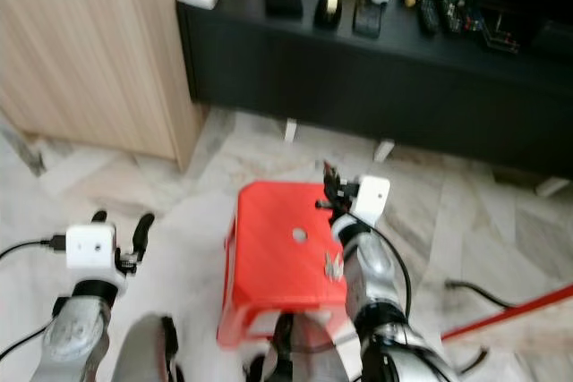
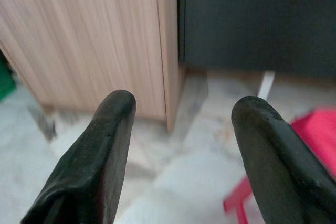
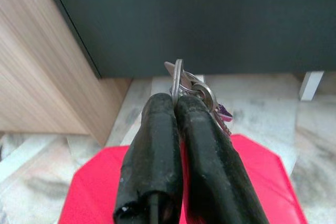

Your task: Hang keys on a hook

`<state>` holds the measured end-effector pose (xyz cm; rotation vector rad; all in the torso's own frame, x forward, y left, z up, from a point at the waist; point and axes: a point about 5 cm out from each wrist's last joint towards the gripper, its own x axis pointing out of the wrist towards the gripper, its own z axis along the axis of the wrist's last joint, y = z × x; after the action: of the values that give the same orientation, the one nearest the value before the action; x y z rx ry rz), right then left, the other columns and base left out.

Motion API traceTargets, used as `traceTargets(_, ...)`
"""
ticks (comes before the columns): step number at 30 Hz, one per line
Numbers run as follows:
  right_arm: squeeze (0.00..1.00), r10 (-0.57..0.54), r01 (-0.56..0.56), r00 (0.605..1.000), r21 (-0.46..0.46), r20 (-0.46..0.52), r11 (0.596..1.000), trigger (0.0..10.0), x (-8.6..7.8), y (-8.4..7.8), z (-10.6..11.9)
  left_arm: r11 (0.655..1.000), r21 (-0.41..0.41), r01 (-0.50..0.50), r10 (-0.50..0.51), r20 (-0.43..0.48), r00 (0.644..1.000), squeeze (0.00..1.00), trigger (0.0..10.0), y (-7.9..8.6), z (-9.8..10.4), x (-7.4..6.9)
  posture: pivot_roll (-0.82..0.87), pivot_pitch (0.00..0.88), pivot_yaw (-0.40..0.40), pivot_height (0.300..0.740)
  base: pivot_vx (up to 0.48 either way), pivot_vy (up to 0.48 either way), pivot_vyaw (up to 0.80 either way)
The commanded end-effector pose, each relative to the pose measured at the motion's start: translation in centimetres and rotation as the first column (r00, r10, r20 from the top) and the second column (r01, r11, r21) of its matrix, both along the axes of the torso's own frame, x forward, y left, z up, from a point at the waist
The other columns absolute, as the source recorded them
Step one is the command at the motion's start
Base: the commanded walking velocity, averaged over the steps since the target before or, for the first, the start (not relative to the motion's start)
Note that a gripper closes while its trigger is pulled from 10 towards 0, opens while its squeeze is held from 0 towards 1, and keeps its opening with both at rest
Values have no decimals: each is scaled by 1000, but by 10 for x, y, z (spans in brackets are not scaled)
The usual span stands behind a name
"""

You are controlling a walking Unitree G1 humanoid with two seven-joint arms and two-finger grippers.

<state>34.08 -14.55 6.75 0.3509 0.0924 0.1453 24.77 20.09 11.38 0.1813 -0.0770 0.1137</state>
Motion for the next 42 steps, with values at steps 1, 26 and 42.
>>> traceTargets(1, 0, -45, 45, 999, 2, -16, 999, 10000, -3, -12, -4, 1000, -16, 1, -1, -3, 1000, 0, 10000, -1, -4, 1, 199, 0, -198, 657, 0, 0, 0)
traceTargets(26, 0, -112, 113, 993, 9, -47, 994, 10000, 0, -13, -3, 997, 3, -83, 82, -171, 982, 0, 10000, 39, -69, -2, 202, 0, -174, 740, 0, 0, 0)
traceTargets(42, 0, -153, 146, 985, -84, -78, 986, 10000, -12, -21, -18, 975, 69, -209, 208, -598, 774, 0, 10000, 64, -162, -73, 208, 0, -194, 740, 0, 0, 0)
